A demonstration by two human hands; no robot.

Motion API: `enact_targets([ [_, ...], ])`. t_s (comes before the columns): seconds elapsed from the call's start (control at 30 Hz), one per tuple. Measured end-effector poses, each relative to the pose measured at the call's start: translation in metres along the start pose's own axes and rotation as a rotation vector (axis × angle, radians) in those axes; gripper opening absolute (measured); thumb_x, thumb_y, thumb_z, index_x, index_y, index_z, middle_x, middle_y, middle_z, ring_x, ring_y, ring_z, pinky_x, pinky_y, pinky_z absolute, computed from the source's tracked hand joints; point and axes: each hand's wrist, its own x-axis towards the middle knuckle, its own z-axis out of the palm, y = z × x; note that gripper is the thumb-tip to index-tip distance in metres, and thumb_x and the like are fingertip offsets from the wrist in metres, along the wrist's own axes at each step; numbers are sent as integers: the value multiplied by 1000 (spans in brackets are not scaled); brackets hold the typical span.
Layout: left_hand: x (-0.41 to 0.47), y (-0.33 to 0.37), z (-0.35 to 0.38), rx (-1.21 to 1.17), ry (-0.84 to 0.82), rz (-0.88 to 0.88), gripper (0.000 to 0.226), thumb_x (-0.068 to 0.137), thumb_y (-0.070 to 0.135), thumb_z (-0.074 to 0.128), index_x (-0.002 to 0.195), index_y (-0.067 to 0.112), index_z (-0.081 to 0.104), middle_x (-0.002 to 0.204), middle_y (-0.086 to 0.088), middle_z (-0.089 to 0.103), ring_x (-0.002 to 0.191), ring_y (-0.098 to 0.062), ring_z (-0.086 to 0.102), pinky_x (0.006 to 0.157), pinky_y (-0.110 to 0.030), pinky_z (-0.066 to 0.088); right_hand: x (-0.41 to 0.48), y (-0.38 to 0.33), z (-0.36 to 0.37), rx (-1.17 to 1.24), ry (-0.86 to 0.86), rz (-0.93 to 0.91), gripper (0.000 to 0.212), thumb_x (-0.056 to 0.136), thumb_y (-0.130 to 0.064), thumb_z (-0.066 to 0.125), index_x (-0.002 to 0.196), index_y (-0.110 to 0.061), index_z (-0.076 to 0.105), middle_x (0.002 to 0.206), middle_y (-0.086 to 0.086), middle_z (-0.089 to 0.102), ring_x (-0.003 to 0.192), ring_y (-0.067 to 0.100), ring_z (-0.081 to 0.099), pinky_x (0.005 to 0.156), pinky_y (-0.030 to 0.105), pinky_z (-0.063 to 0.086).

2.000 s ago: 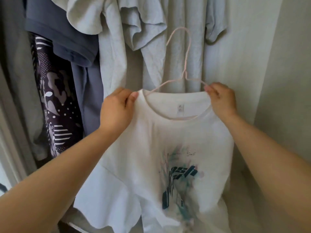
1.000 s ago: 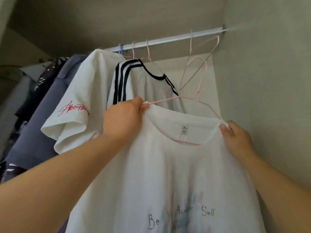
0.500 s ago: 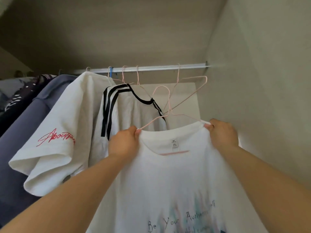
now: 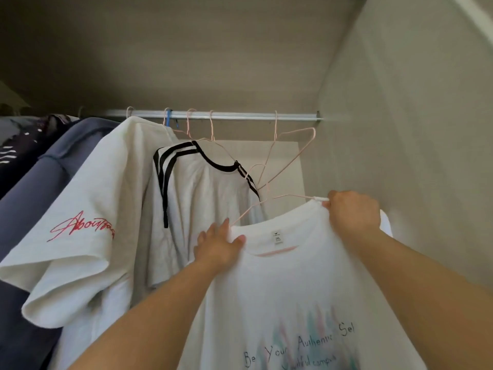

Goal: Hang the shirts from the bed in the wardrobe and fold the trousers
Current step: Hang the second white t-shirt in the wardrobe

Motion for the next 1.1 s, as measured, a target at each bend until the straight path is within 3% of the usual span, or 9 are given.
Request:
enact_targets([
  [0.07, -3, 9, 11, -38, -57, 47, 73, 91, 62, 36, 150, 38, 2, 160, 3, -5, 146, -27, -4, 117, -46, 6, 1, -3, -6, -84, -20, -14, 21, 99, -23, 40, 105, -18, 60, 101, 3, 65, 92, 24, 62, 63, 26, 34],
  [0.13, -6, 20, 20, -84, -118, 101, 75, 90, 66, 36, 150, 38, 2, 160, 4, -7, 146, -26, -4, 117, -48, 6, 2, -10, -12, -132, -66, -11, 21, 94, -14, 44, 104, -17, 62, 102, 2, 65, 92, 23, 62, 64, 25, 35],
  [0.33, -21, 45, 34, -415, -346, 116, 72, 90, 64, 40, 150, 34, 14, 159, 2, 11, 145, -23, 16, 117, -41, 16, -1, -35, -30, -99, -210, 64, 26, 88, -3, 47, 108, -11, 62, 113, 6, 62, 105, 23, 60, 71, 27, 38],
  [0.53, -42, 62, 46, -885, -491, 19, 64, 94, 59, 36, 150, 36, 16, 158, 8, 13, 141, -20, 24, 109, -42, 33, 5, -53, -63, -21, -446, 57, 34, 91, -7, 44, 123, -5, 55, 132, 12, 51, 121, 29, 51, 94, 32, 43],
  [0.67, -50, 74, 53, -1265, -530, -27, 60, 97, 57, 30, 147, 24, 32, 145, 0, 44, 133, -19, 42, 112, -42, 32, -1, -74, -79, 143, -651, -11, 37, 101, -11, 31, 130, 4, 48, 137, 17, 47, 123, 31, 47, 96, 30, 38],
  [0.77, -55, 81, 44, -1375, -595, -50, 63, 95, 62, 22, 136, 22, 50, 129, -4, 61, 121, -19, 55, 108, -37, 38, -7, -73, -84, 204, -719, 2, 38, 103, -13, 29, 131, 6, 46, 137, 21, 47, 124, 32, 47, 95, 29, 38],
  [0.87, -52, 89, 34, -1440, -639, -24, 67, 95, 63, 14, 125, 21, 58, 111, -1, 70, 100, -14, 67, 82, -28, 54, -7, -69, -89, 535, -691, 195, 37, 102, -11, 31, 133, 6, 42, 141, 21, 42, 128, 33, 42, 98, 31, 36],
  [1.0, -45, 101, 14, -1482, -559, -24, 68, 96, 61, 15, 137, 19, 48, 129, -5, 60, 117, -21, 58, 98, -37, 46, -2, -68, -100, 677, -545, 308, 35, 99, -3, 33, 131, 7, 44, 138, 22, 44, 127, 34, 43, 102, 37, 35],
  [1.1, -40, 112, -8, -1357, -460, 28, 55, 97, 60, 20, 107, 26, 62, 93, 10, 73, 81, -2, 69, 68, -16, 53, -5, -71, -103, 761, -440, 315, 36, 98, -2, 31, 129, 7, 47, 137, 24, 46, 126, 36, 44, 105, 38, 35],
])
